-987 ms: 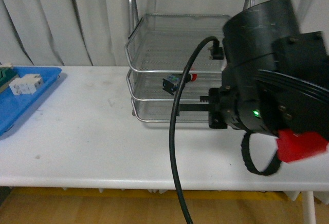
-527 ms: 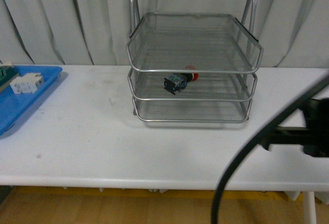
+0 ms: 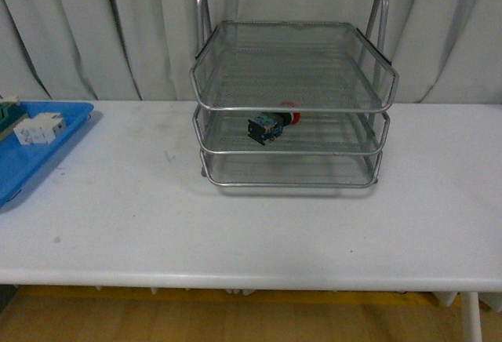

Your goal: Place button on rack with both arms

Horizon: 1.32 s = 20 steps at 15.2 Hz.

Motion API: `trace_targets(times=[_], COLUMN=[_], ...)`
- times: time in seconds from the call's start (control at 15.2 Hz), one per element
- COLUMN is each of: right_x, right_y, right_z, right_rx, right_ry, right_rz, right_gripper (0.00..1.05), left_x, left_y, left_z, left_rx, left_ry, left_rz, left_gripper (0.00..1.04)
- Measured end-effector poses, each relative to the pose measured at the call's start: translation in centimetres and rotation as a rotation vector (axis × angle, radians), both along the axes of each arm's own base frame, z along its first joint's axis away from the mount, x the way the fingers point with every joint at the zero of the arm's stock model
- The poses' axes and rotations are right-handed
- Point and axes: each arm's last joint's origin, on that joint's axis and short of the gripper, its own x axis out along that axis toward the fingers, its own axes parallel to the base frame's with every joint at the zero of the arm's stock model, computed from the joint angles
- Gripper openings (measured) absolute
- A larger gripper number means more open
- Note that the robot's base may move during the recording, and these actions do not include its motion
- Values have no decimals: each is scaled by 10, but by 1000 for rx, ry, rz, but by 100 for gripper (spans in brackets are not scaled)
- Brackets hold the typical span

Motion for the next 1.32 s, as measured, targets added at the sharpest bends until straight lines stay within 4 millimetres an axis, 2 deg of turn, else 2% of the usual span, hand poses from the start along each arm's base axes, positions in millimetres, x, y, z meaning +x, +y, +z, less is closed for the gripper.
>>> trace_targets(times=[0.26,0.39,1.32], right_x=[-20,-28,-56], right_y=[-10,-21,-20], right_z=[1,2,8], right_rx=[1,2,1], right_ry=[-6,-7,-30], right_rz=[8,-13,3], right_gripper=[2,2,2], left_x=[0,0,0], left_y=[0,0,0], left_z=[0,0,0], left_rx=[0,0,0], left_ry=[0,0,0], left_rz=[0,0,0], left_gripper=[98,98,98])
